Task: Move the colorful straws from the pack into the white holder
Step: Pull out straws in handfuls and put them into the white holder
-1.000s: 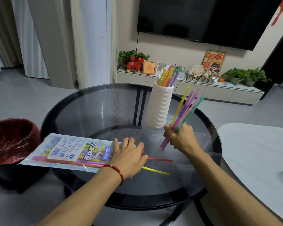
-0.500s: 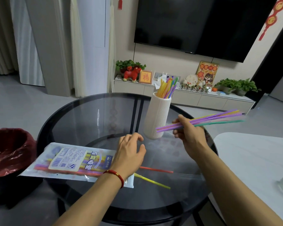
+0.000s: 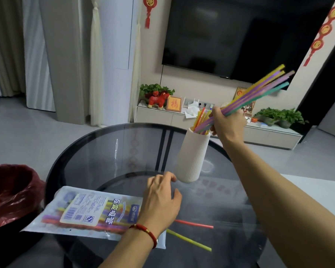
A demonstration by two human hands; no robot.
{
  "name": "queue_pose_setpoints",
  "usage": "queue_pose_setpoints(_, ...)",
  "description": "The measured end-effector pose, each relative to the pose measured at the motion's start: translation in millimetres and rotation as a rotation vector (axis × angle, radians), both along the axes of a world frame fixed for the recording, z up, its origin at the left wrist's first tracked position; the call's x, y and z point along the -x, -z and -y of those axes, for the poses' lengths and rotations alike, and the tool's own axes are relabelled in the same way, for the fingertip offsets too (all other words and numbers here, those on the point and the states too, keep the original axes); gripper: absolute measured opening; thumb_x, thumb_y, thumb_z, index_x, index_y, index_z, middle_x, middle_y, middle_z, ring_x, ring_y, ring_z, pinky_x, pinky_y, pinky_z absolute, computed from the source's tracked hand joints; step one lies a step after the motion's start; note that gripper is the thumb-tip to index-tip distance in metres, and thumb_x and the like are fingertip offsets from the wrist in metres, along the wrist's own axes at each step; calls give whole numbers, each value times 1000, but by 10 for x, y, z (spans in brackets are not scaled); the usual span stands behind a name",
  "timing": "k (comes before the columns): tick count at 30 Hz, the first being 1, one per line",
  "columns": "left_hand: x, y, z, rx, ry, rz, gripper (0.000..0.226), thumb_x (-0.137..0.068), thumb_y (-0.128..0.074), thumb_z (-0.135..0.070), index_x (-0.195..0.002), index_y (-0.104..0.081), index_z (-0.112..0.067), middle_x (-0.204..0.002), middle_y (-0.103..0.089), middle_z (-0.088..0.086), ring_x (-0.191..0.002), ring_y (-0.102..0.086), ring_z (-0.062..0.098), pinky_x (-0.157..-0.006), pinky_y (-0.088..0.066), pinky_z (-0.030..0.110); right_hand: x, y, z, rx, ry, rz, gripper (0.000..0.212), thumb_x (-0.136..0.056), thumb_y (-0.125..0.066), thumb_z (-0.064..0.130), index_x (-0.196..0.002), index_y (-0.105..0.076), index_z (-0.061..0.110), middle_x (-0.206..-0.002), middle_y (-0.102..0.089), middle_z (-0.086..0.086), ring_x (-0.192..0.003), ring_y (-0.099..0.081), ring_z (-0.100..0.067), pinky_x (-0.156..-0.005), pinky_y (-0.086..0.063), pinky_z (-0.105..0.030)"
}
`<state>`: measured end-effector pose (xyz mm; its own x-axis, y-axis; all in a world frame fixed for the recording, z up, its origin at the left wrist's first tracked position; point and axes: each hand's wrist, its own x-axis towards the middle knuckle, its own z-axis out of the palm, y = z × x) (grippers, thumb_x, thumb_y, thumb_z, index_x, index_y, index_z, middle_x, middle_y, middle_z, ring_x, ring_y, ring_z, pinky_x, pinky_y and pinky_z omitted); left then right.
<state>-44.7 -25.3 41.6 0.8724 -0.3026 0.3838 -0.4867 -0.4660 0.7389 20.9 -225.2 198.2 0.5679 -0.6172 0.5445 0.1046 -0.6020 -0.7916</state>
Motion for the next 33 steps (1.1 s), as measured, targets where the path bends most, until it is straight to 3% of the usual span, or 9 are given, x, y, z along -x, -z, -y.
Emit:
queue_pose_setpoints(4,51,-29,-32,-5,14,27,21,-95,-52,-27,-115,-46,-29,-119,-53,-7,-120,-37,11,-95,-39,28,-73,-80,-65,140,0,-58,39,-97,-60,27,-76,-74,-3,-69,-74,-20,-63,-75,-35,-59,-64,-45)
queue_pose_setpoints(8,71,-60,-54,-15,13,42,23,-95,-52,-25,-116,-46,-27,-120,-54,-6,-122,-37,13,-99,-41,32,-65,-164,-41,128,42,-33,39,-98,-55,26,-79,-72,-4,-67,-72,-19,-55,-74,-31,-47,-61,-34)
queue_pose_setpoints(10,78,-62,-60,-24,14,40,23,-95,-52,-24,-117,-47,-27,-121,-55,-5,-122,-37,13,-100,-41,33,-54,-172,-12,140,69,-77,41,-97,-55,26,-79,-73,-6,-70,-73,-23,-62,-74,-38,-59,-64,-45)
queue_pose_setpoints(14,96,-73,-43,-32,17,26,25,-95,-52,-25,-119,-46,-27,-124,-54,-5,-124,-37,13,-102,-42,34,-28,-144,-44,189,65,-222,33,-95,-64,33,-81,-73,5,-81,-76,-16,-77,-74,-36,-76,-63,-49)
queue_pose_setpoints(17,103,-73,-35,-41,21,22,26,-96,-52,-26,-121,-46,-27,-125,-53,-5,-125,-37,13,-102,-43,34,-14,-140,-111,238,135,-281,34,-90,-68,42,-71,-48,23,-72,-62,-3,-78,-66,-34,-72,-55,-42)
queue_pose_setpoints(23,68,-78,-48,-43,9,25,26,-95,-52,-24,-121,-46,-27,-124,-54,-5,-125,-38,14,-101,-43,33,-45,-248,-117,198,93,-221,37,-87,-68,45,-63,-63,16,-64,-66,-2,-63,-67,-24,-65,-62,-41)
queue_pose_setpoints(26,51,-86,-56,-42,4,9,27,-95,-53,-23,-121,-46,-27,-125,-54,-5,-126,-38,14,-101,-43,33,-71,-294,-116,200,36,-57,30,-88,-73,41,-98,-72,13,-91,-69,-5,-82,-67,-20,-71,-59,-35)
queue_pose_setpoints(28,45,-91,-55,-43,1,-2,28,-94,-53,-23,-121,-46,-27,-126,-54,-4,-126,-38,14,-101,-43,34,-85,-283,-121,174,8,22,51,-89,-76,39,-131,-60,13,-108,-64,-4,-93,-63,-16,-76,-50,-27)
queue_pose_setpoints(33,51,-98,-59,-49,8,-2,27,-93,-53,-22,-118,-46,-27,-124,-55,-4,-124,-38,14,-100,-43,36,-92,-176,-115,358,-58,-28,38,-105,-60,28,-141,-60,16,-131,-69,-9,-107,-67,-21,-95,-55,-35)
